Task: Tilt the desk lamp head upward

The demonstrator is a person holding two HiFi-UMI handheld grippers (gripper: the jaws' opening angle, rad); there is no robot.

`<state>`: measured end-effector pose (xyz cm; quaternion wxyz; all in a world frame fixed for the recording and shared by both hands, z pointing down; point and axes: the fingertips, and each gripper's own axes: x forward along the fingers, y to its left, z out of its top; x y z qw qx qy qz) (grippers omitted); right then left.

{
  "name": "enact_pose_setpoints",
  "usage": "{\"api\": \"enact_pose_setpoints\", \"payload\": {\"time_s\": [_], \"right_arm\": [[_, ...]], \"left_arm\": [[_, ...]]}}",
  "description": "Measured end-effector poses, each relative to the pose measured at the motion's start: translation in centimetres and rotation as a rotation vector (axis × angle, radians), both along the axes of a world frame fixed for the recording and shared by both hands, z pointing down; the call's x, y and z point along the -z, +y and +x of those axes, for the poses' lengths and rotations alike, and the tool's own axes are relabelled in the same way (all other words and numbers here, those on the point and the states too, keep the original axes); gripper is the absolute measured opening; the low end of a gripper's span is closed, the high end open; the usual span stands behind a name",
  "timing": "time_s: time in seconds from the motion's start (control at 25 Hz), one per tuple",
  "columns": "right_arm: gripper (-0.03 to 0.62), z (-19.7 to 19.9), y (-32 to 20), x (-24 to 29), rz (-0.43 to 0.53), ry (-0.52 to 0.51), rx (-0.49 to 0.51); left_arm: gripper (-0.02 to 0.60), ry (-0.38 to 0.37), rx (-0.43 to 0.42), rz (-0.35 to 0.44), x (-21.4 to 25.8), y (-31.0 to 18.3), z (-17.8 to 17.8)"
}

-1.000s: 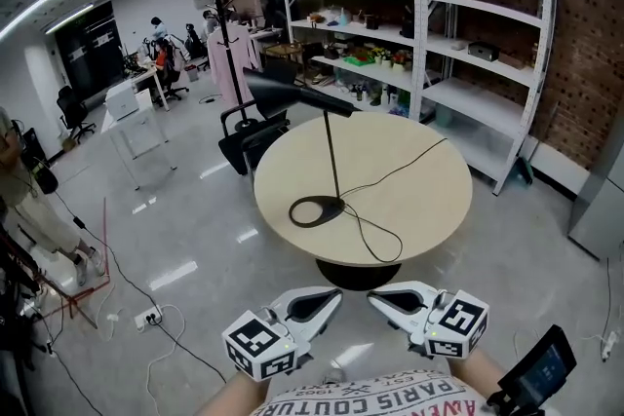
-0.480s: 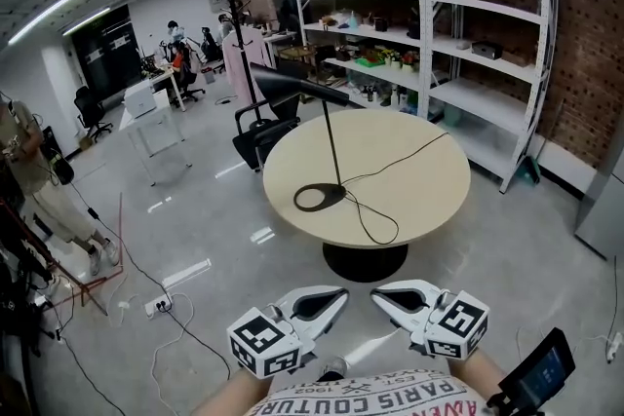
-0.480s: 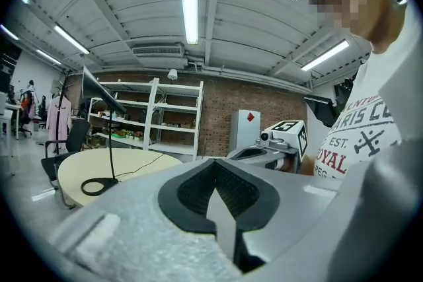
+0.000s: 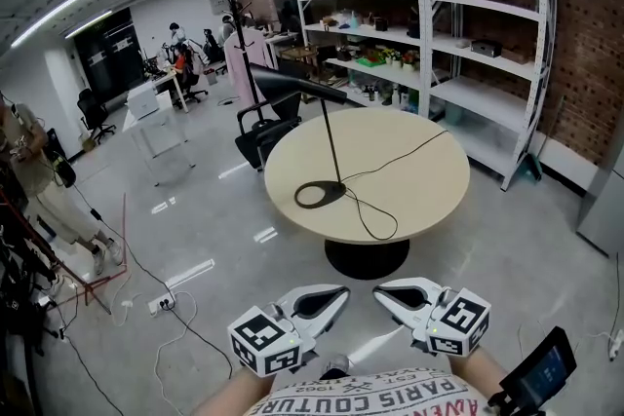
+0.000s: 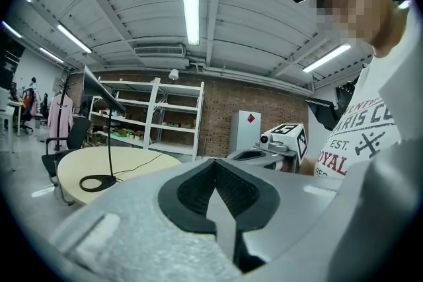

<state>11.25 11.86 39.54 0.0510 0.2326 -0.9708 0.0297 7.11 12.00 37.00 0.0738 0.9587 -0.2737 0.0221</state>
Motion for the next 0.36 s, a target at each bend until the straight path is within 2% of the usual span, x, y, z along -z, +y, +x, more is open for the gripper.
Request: {"api": "enact_pose_setpoints", "payload": {"time_s": [0.36], "right_arm": [[0.005,0.07,0.45,0.65,0.019,-0.011,0.004]], "left_arm": [[0.0,-0.005,-0.002,0.022,0.77,0.47,0.22]]}}
